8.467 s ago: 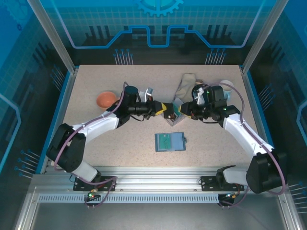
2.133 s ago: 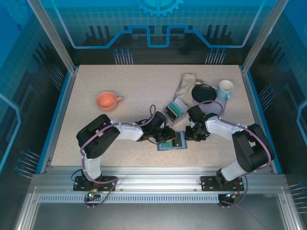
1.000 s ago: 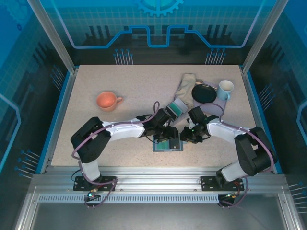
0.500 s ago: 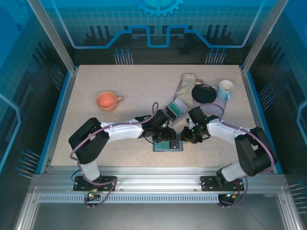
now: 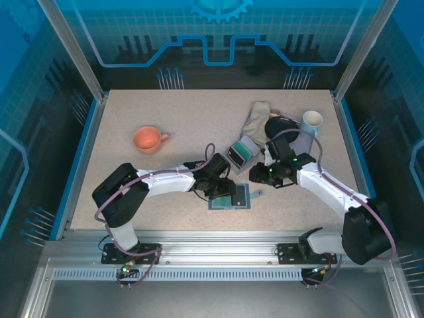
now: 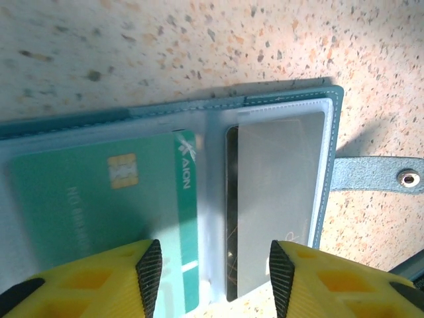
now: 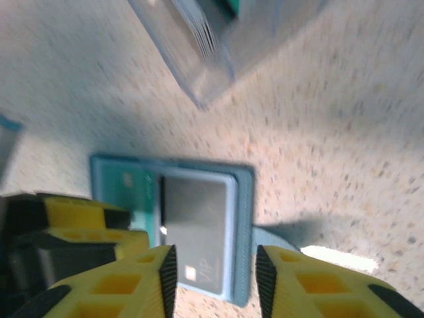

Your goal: Put the credit cards into the card holder

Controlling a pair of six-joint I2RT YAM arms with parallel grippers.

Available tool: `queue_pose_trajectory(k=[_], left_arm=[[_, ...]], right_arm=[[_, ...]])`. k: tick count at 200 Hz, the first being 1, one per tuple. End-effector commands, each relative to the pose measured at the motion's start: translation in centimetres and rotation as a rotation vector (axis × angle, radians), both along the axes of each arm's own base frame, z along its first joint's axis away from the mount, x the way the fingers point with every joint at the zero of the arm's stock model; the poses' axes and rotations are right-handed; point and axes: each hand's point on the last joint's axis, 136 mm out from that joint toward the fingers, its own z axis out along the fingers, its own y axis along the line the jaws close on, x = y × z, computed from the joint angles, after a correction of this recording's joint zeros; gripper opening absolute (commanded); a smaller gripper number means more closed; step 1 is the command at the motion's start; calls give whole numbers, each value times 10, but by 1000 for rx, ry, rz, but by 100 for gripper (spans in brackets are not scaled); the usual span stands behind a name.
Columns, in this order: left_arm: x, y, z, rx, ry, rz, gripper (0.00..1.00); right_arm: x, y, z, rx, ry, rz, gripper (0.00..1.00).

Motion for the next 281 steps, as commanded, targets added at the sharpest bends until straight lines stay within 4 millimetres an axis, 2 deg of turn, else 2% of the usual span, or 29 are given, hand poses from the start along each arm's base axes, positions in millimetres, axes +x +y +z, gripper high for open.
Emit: queue_pose_trajectory(k=[1,21,52,84,110,136,156,216,226,241,258,281], left_arm=[[10,10,24,-14,-63,12,52],[21,15,36,-45,-82,41,56],[45,21,48,-141,-82,109,60],[66,29,55,-195,-88,173,63],[72,34,55,-204,-81,192,63],[71,39,51,-195,-73,198,64],[69,42,46,-190,-63,205,64],[72,42,47,-185,-66,205,64],[74,43,46,-180,-66,212,64],[80,45,43,-170,-55,228,64],[89,47,38,-148,-31,240,60],[106,41,35,-151,-11,245,57]], right_arm=[[20,-21,21,-79,-69,-3,48],[46,-27,29,-80,-76,-5,57],[90,-19,21,-62,-42,36,72],[132,-11,1,-43,4,54,77],[151,-1,-15,-22,54,82,78],[149,14,-28,51,112,115,77],[140,21,-34,91,143,134,76],[97,45,-17,211,150,184,74],[92,42,-17,184,152,183,74],[92,25,-20,60,134,160,75],[97,4,-18,-72,97,126,76],[102,-10,-10,-182,46,124,77]])
